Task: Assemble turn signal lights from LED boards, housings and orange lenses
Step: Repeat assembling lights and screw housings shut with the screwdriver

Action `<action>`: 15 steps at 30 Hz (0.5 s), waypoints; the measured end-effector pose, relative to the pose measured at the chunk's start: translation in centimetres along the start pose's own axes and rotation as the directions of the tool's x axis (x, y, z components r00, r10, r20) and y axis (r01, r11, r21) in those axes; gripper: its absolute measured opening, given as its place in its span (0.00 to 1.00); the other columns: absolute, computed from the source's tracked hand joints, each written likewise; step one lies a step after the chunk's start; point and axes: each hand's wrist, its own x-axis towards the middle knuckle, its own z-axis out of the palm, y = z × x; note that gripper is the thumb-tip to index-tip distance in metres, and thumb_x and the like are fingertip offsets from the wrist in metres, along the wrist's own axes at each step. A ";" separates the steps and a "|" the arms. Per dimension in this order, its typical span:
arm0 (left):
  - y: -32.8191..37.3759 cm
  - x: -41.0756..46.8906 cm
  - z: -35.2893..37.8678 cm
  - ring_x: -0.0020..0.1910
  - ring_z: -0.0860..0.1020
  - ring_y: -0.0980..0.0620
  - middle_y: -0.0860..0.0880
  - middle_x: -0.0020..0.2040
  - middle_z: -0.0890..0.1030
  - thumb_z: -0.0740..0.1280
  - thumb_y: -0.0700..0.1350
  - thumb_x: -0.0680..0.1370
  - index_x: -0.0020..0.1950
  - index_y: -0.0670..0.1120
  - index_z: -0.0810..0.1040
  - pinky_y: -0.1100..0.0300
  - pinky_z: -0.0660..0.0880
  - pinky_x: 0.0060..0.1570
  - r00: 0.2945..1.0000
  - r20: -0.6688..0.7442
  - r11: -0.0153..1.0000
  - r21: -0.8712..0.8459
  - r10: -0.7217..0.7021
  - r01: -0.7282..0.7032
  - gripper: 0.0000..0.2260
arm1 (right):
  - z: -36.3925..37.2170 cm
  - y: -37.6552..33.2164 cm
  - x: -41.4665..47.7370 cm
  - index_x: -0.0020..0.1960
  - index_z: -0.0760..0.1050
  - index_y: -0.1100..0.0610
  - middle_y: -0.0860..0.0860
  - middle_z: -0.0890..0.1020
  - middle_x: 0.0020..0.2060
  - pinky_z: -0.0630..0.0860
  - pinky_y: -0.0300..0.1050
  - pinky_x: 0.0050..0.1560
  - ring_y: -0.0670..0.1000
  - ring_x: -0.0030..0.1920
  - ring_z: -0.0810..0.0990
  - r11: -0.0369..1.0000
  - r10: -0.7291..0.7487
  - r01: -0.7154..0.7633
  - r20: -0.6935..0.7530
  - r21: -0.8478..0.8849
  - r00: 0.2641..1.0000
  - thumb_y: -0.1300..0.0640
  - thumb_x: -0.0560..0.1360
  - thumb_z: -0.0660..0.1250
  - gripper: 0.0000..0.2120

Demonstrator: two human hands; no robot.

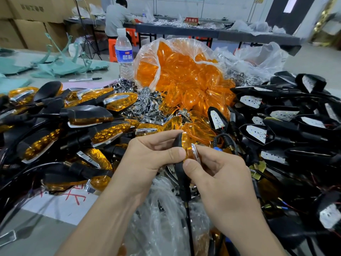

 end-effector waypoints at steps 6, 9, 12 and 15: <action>-0.1 0.0 0.4 0.47 0.87 0.46 0.41 0.49 0.88 0.77 0.35 0.63 0.53 0.44 0.89 0.60 0.82 0.45 0.999 -0.008 0.998 -0.046 0.038 -0.038 0.18 | -0.7 -0.4 0.1 0.53 0.82 0.54 0.56 0.86 0.44 0.82 0.67 0.47 0.63 0.49 0.84 0.998 0.015 -0.015 0.005 0.060 1.000 0.45 0.73 0.69 0.15; 0.2 -0.3 0.6 0.46 0.87 0.48 0.42 0.48 0.88 0.78 0.36 0.63 0.51 0.47 0.90 0.61 0.81 0.44 0.997 -0.015 0.995 -0.058 0.077 -0.078 0.18 | -1.1 -0.5 0.3 0.55 0.84 0.53 0.56 0.87 0.45 0.82 0.65 0.50 0.62 0.50 0.85 0.991 0.055 -0.063 0.066 0.118 0.996 0.48 0.72 0.73 0.15; 0.2 -0.4 0.6 0.47 0.87 0.49 0.43 0.49 0.88 0.78 0.37 0.63 0.52 0.49 0.90 0.62 0.81 0.45 0.993 0.006 0.993 -0.042 0.114 -0.114 0.19 | -1.0 -0.4 0.4 0.62 0.85 0.49 0.48 0.89 0.49 0.83 0.56 0.58 0.52 0.53 0.87 0.975 0.087 -0.102 0.082 0.200 0.993 0.54 0.70 0.80 0.21; 0.5 -0.8 1.2 0.52 0.87 0.50 0.46 0.52 0.88 0.78 0.39 0.66 0.55 0.52 0.89 0.63 0.81 0.48 0.994 0.004 0.994 -0.017 0.109 -0.109 0.19 | -0.5 -0.5 0.4 0.56 0.87 0.42 0.47 0.89 0.46 0.85 0.55 0.54 0.53 0.50 0.88 0.974 0.053 -0.042 -0.041 0.223 0.998 0.53 0.67 0.80 0.18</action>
